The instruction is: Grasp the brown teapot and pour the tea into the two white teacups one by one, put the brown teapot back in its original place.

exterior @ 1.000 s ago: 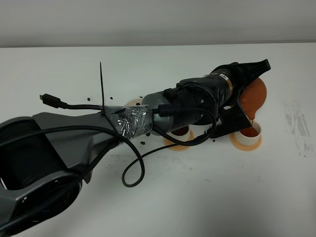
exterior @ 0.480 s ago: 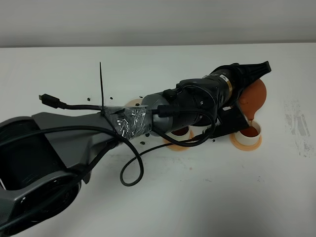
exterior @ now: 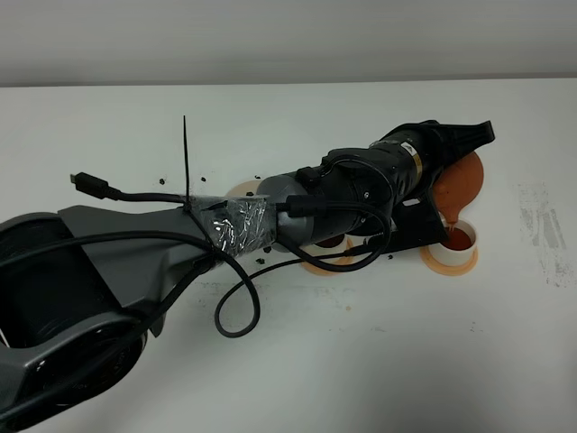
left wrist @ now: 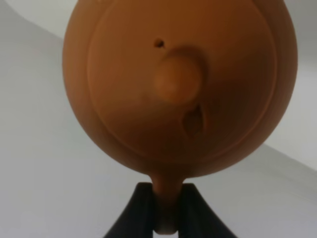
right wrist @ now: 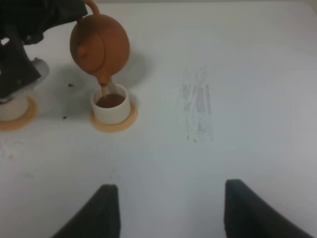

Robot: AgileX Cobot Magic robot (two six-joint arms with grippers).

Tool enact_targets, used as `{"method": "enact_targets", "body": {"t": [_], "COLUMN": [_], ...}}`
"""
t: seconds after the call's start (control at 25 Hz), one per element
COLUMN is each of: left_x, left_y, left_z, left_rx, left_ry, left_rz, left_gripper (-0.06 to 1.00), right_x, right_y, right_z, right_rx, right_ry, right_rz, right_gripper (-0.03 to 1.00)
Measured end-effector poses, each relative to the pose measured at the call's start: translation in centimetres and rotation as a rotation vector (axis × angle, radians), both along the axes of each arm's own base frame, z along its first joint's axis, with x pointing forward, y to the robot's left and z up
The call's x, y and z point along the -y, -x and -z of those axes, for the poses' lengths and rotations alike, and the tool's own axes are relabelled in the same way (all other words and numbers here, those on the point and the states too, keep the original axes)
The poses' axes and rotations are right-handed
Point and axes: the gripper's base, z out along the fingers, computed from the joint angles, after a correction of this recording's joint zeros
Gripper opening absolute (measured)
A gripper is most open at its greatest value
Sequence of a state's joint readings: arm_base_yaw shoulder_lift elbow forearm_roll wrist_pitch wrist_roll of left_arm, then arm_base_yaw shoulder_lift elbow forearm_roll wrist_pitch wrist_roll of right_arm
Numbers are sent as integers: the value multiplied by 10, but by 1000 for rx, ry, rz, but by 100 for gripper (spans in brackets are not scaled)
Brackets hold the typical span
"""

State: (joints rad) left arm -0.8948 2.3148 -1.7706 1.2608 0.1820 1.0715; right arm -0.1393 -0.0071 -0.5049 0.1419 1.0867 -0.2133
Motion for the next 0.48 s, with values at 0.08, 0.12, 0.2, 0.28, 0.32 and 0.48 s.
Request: {"method": "enact_targets", "body": {"t": [0.08, 0.12, 0.2, 0.28, 0.32, 0.48], "left_x": [1, 1, 2, 2, 2, 2], "left_y": [0, 0, 1, 0, 0, 1], "left_z": [0, 0, -1, -1, -1, -3], "left_rx": [1, 2, 5, 13, 17, 24], "left_ry": [6, 7, 7, 2, -1, 1], "left_rz": [7, 12, 18, 25, 28, 39], "left_gripper": [12, 12, 12, 12, 12, 12], "right_x": [0, 0, 0, 0, 0, 0], "right_y": [0, 0, 0, 0, 0, 0], "right_z": [0, 0, 0, 0, 0, 0], "right_rx": [0, 0, 0, 0, 0, 0], "right_ry": [0, 0, 0, 0, 0, 0], "right_rz": [0, 0, 0, 0, 0, 0], "right_gripper": [49, 49, 49, 49, 49, 49]}}
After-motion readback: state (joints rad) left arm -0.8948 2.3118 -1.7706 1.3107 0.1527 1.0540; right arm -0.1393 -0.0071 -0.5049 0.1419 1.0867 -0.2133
